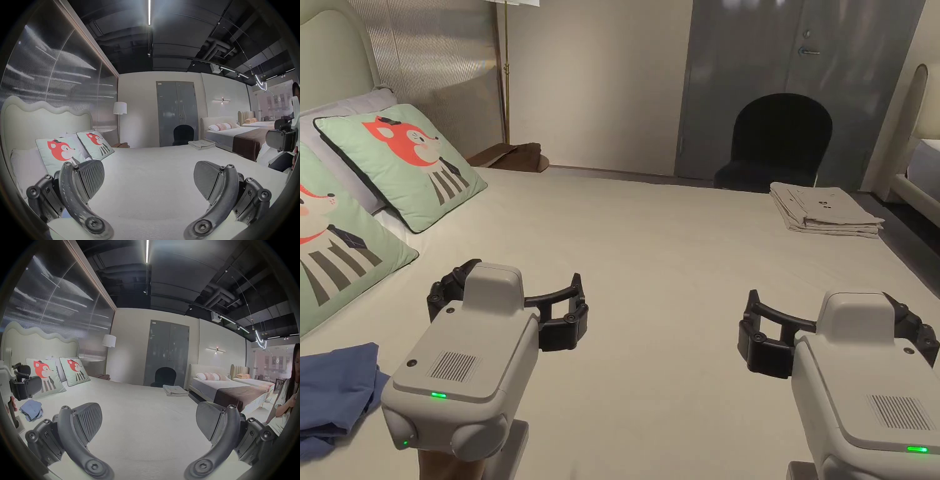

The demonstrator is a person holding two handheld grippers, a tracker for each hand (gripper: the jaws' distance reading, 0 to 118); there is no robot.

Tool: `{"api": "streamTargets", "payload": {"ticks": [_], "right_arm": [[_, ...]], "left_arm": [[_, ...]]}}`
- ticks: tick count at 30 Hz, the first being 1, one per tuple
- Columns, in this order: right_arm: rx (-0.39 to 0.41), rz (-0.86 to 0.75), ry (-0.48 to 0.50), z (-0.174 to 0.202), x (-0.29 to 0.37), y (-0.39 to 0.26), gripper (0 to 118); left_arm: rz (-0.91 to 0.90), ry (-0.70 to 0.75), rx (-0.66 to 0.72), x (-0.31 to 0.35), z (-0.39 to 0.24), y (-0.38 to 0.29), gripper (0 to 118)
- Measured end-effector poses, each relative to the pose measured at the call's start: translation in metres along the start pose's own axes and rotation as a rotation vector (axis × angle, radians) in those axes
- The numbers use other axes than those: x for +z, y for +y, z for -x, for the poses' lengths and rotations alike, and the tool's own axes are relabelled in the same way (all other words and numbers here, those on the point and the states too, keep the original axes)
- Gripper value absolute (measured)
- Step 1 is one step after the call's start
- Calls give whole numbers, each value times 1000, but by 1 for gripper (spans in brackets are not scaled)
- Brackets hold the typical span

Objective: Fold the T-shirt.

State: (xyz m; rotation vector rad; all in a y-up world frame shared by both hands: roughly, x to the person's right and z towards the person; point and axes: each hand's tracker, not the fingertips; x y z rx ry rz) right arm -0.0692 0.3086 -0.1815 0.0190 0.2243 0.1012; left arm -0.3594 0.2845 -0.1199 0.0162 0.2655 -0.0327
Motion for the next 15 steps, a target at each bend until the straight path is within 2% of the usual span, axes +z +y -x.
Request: {"api": "streamTargets", "payload": {"ticks": [5,8,10,15], "right_arm": [[-13,30,1,-1,-2,0,114],[-92,108,13,-4,-5,3,114],[-113,163,6,-4,-9,6,114],[-149,333,-107,0,-10,16,114]], "left_arm": [[1,-2,1,1,0,0,110],[4,-2,4,1,0,-1,110],[5,-3,9,1,1,0,110],[-2,-7,11,2,2,2,110]]}}
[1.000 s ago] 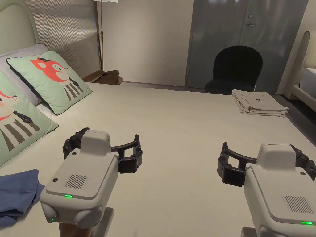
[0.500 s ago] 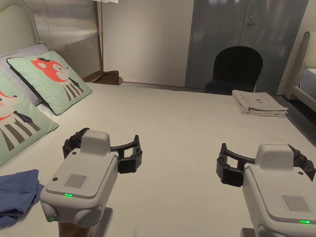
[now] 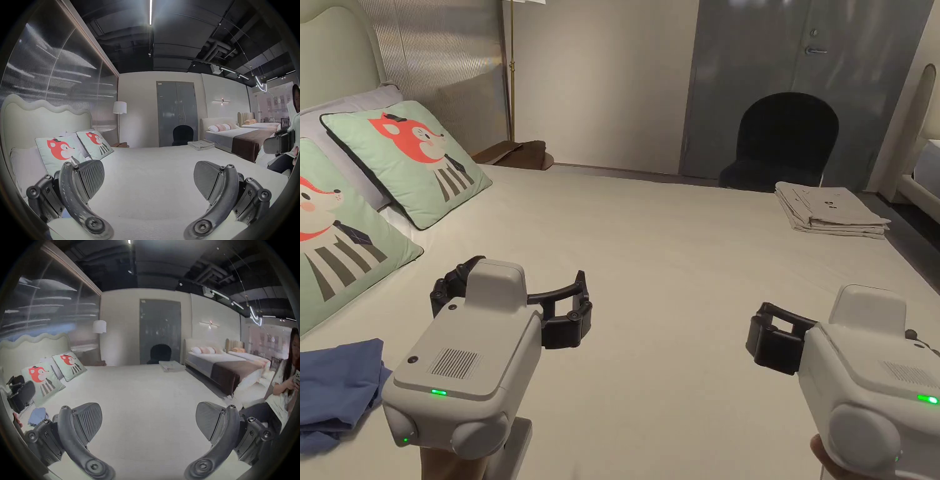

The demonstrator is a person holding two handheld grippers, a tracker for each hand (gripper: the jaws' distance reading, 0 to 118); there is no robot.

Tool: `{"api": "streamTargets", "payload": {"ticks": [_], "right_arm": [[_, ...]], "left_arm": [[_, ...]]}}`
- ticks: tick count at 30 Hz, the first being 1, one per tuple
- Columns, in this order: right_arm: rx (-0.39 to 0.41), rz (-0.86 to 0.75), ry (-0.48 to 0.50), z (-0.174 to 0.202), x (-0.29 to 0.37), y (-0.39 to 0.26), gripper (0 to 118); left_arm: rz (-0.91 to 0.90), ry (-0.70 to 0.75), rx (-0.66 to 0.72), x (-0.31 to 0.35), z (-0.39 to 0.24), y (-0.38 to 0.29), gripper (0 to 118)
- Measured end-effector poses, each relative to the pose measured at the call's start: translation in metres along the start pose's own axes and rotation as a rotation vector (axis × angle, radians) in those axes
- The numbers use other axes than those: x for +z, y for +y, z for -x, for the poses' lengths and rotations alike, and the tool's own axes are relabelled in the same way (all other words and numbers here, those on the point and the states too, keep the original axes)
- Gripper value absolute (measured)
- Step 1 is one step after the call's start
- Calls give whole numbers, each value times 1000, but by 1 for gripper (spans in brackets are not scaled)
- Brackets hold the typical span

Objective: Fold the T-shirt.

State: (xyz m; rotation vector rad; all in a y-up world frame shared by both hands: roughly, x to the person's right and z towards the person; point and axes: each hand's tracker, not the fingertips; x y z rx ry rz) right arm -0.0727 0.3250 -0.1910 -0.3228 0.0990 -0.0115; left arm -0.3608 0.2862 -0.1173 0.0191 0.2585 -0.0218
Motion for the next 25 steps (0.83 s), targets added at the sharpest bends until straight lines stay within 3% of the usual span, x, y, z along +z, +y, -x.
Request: {"api": "streamTargets", "payload": {"ticks": [7,25], "right_arm": [[-106,236,-14,-2,-9,13,114],[-32,154,-6,1,-8,8,114]], "left_arm": [[-9,-6,14,0,1,3,110],[-11,1,2,-1,2,4,110]]}}
